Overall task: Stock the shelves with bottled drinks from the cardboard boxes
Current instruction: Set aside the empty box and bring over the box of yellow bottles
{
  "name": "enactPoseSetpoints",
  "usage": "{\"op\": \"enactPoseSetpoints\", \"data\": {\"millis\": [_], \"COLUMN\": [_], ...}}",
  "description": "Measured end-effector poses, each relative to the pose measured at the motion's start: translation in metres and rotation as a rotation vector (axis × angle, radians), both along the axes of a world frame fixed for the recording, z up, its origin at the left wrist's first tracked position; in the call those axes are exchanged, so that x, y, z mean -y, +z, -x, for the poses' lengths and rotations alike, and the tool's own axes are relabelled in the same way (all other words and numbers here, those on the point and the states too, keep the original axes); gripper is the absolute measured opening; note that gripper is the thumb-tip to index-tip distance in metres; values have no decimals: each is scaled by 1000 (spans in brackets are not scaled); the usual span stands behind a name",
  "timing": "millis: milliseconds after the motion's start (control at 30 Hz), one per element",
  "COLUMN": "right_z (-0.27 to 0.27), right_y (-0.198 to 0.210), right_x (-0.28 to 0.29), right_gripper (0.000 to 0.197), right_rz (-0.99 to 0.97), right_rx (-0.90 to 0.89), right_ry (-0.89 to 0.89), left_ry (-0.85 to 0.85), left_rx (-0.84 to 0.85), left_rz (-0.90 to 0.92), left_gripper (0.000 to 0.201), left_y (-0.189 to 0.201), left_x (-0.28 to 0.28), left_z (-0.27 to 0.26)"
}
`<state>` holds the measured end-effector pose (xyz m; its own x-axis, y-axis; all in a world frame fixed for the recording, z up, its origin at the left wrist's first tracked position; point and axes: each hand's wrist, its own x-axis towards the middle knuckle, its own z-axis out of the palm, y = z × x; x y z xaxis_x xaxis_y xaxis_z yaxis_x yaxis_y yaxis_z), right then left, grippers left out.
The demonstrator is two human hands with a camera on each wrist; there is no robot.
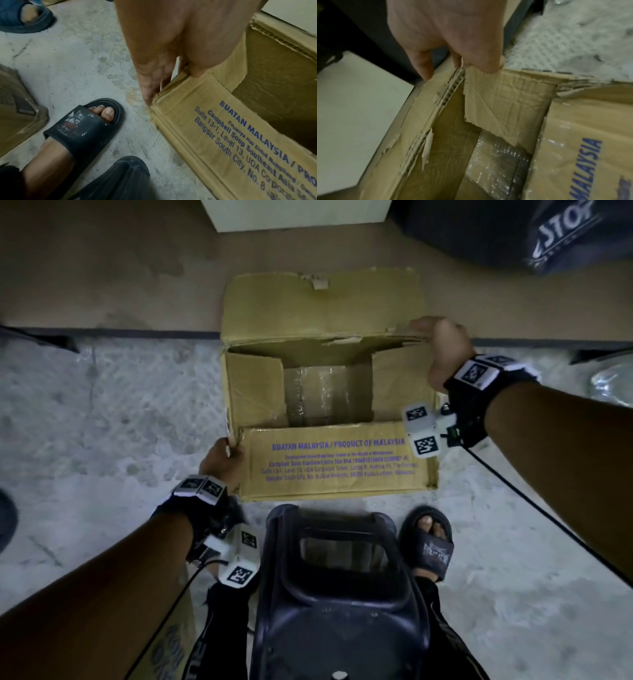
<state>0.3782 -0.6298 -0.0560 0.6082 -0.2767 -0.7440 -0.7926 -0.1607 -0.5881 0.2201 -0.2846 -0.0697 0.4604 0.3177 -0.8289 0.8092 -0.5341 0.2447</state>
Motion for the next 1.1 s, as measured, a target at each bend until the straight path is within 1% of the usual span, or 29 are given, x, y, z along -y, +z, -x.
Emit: {"op": "enactPoseSetpoints", "data": {"millis": [67, 100, 167, 200, 233, 267, 300, 333, 367, 400, 433, 467, 500, 567, 600, 633, 667, 733, 767, 833, 867, 933, 1033, 1100], "right_z": [4, 4, 7, 10, 15, 22, 31, 43, 58, 75, 94, 114, 134, 171, 186, 199, 209, 218, 218, 214, 210, 201, 180, 163], "right_y": [7, 6, 9, 12, 15, 19, 23, 22, 22, 20, 16, 16, 12, 12, 13, 14, 14, 21, 25, 35, 40, 50, 69, 79], "right_x": [0, 4, 8, 8, 10, 12, 16, 23, 31, 37, 45, 49, 52, 45, 40, 33, 24, 4, -5, -26, -37, -63, -110, -148], "right_gripper": [37, 41, 60, 65, 61, 48, 38, 36, 40, 44, 43, 39, 31, 23, 18, 17, 27, 40, 42, 42, 41, 43, 47, 49], "right_rz": [-130, -184, -280, -327, -384, -466, -547, -609, -632, -599, -517, -472, -481, -539, -487, -415, -362, -310, -277, -198, -179, -170, -175, -169], "right_rx": [-28, -65, -120, -117, -100, -41, 19, 56, 73, 51, 7, -42, -100, -258, -346, -396, -393, -296, -248, -192, -177, -160, -129, -104], "right_ry": [-120, -179, -231, -250, -281, -354, -464, -605, -743, -837, -877, -828, -727, -461, -373, -324, -319, -400, -438, -430, -397, -311, -175, -37], "left_ry": [15, 35, 44, 45, 52, 45, 19, -14, -35, -49, -74, -98, -119, -171, -202, -229, -240, -238, -230, -206, -169, -36, 120, 245], "left_rx": [34, 51, 59, 49, 34, 4, -23, -48, -64, -68, -64, -71, -82, -100, -90, -73, -51, -18, -23, -31, -42, -62, -79, -67], "left_rz": [-33, -40, -55, -64, -72, -93, -121, -148, -167, -182, -183, -177, -169, -163, -173, -193, -207, -208, -205, -200, -199, -189, -193, -191], "left_gripper": [31, 31, 31, 31, 31, 31, 31, 31, 31, 32, 33, 35, 37, 38, 37, 35, 33, 29, 27, 24, 24, 27, 30, 33], "left_y": [-3, -3, -3, -2, -1, 0, 0, 3, 2, 2, 2, 1, 0, 1, 1, 3, 5, 11, 14, 25, 30, 46, 68, 79], "left_x": [4, 6, 9, 10, 11, 11, 11, 11, 10, 9, 8, 7, 5, 5, 6, 6, 6, 4, -1, -16, -28, -54, -99, -130], "left_z": [2, 2, 3, 3, 3, 3, 3, 3, 3, 4, 4, 4, 5, 7, 9, 12, 14, 18, 20, 26, 31, 46, 81, 105]}}
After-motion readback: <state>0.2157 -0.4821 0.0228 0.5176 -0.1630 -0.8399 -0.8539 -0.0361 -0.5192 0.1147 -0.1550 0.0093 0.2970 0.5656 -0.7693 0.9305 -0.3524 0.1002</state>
